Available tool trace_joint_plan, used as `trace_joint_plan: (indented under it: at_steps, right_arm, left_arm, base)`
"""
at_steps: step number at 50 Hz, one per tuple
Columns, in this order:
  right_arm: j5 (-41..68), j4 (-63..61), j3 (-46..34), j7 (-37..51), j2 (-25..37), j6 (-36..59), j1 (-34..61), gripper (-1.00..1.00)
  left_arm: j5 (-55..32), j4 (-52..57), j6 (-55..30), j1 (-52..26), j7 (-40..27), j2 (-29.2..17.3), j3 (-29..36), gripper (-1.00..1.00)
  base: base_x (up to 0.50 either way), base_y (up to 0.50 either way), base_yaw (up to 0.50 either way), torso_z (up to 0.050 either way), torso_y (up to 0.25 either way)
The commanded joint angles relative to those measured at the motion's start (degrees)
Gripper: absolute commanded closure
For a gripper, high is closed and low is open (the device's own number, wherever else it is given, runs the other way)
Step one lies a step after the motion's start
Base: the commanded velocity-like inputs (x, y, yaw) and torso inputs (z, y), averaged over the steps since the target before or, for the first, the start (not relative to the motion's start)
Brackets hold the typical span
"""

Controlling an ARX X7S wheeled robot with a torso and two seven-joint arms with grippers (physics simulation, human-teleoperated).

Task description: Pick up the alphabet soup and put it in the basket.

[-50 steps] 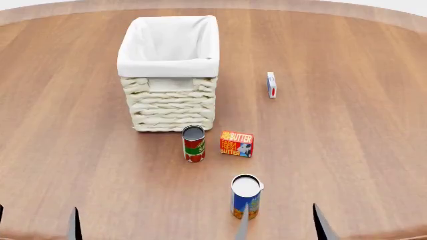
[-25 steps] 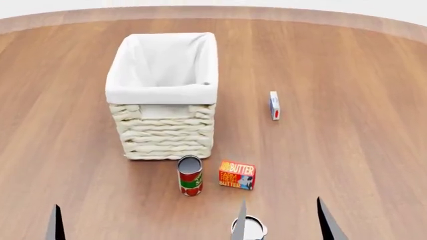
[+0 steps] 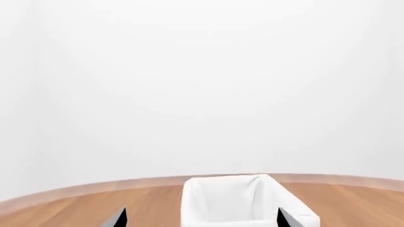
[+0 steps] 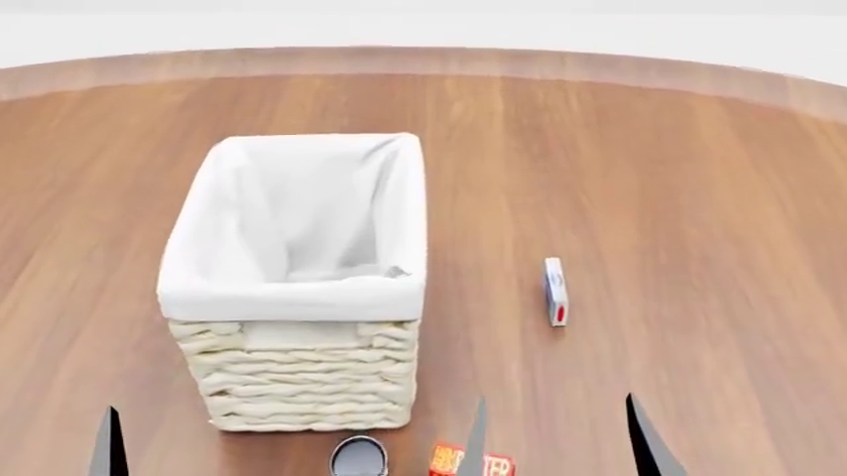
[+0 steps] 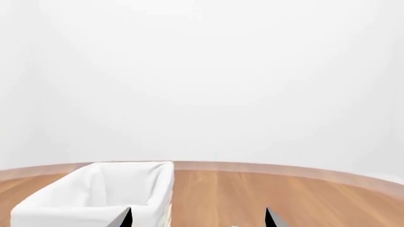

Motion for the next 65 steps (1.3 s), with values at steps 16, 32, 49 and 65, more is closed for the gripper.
trace_joint_plan:
  at_steps: [16,32,49,65]
  right_arm:
    - [1.8,0.0,-0.4,1.5,1.2,0.1,0.5,-1.00]
    - [2.2,-0.5,-1.0,2.4,1.9,0.0,0.3,-1.00]
    - [3.0,0.6,-1.3,2.9,2.5,-1.1,0.2,-1.00]
    - [2.6,-1.2,0.0,2.2,6.8,-0.1,0.2,-1.00]
  left_arm:
    - [-0.5,-0.2,-0.6,-0.6,-1.6,-1.3,1.1,-1.00]
    - [-0.7,0.0,-0.7,-0.4,-2.3,-2.0,1.7,-1.00]
    - [-0.7,-0.2,-0.6,-0.6,-3.1,-2.8,2.4,-1.00]
    - [-0.8,-2.8,-0.3,-1.7,-3.9,-3.0,2.7,-1.00]
  base:
    - [0.25,0.12,0.00,0.000,0.001]
    - [0.00,0.50,0.00,0.000,0.000]
    - [0.00,0.38,0.00,0.000,0.000]
    - [0.00,0.00,0.00,0.000,0.000]
